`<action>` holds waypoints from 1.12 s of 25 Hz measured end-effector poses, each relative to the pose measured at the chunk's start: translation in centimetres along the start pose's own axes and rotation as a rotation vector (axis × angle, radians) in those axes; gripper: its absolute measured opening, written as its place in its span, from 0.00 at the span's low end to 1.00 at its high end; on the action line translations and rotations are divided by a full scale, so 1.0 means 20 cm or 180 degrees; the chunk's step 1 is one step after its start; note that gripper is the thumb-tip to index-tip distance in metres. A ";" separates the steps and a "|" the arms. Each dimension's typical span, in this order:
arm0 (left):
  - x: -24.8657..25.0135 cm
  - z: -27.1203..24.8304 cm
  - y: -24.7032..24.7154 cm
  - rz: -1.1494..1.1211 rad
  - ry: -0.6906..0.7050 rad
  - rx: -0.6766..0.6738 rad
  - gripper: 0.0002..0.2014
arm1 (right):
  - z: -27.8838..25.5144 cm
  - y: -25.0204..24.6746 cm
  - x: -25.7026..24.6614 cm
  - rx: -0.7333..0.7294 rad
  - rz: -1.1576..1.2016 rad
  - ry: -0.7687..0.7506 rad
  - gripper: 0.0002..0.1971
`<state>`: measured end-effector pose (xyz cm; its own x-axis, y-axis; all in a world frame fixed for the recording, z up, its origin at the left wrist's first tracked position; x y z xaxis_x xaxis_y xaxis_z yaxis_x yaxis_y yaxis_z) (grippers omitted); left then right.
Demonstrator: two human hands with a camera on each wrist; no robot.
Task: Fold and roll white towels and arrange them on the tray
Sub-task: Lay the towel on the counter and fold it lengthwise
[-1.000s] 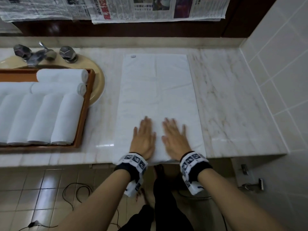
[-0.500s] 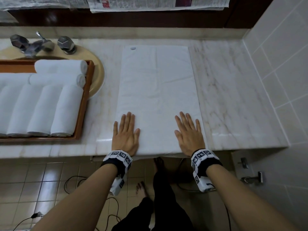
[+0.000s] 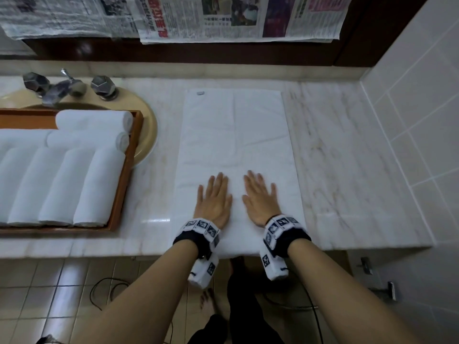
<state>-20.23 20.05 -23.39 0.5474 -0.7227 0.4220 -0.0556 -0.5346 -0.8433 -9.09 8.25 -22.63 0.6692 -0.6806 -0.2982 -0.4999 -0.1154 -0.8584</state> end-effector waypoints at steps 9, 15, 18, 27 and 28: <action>0.15 0.29 -0.13 -0.0465 0.0090 -0.0265 0.28 | 0.20 -0.13 0.01 -0.0213 0.0150 -0.0326 0.30; -0.10 0.42 -0.28 -0.0472 -0.1107 0.0125 0.31 | 0.37 -0.30 0.24 -0.0014 0.0211 0.1087 0.33; 0.11 0.55 -0.23 -0.0537 0.0080 -0.0240 0.28 | 0.49 -0.29 0.08 -0.0045 0.0014 -0.0243 0.31; 0.09 0.80 -0.36 -0.0205 -0.0092 -0.0106 0.28 | 0.73 -0.42 0.15 0.0035 -0.0153 -0.0397 0.29; 0.10 0.82 -0.36 -0.0184 -0.0129 -0.0077 0.28 | 0.76 -0.43 0.14 0.0063 -0.0151 -0.0411 0.28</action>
<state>-4.99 29.66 -22.01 0.5836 -0.6722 0.4556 -0.0428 -0.5857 -0.8094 5.38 18.33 -22.32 0.7576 -0.5758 -0.3073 -0.4560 -0.1299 -0.8805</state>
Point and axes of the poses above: each hand's wrist, its own z-axis towards the middle knuckle, its own y-axis out of the palm, x = y × z, the point moved 1 cm from there along z, towards the middle knuckle
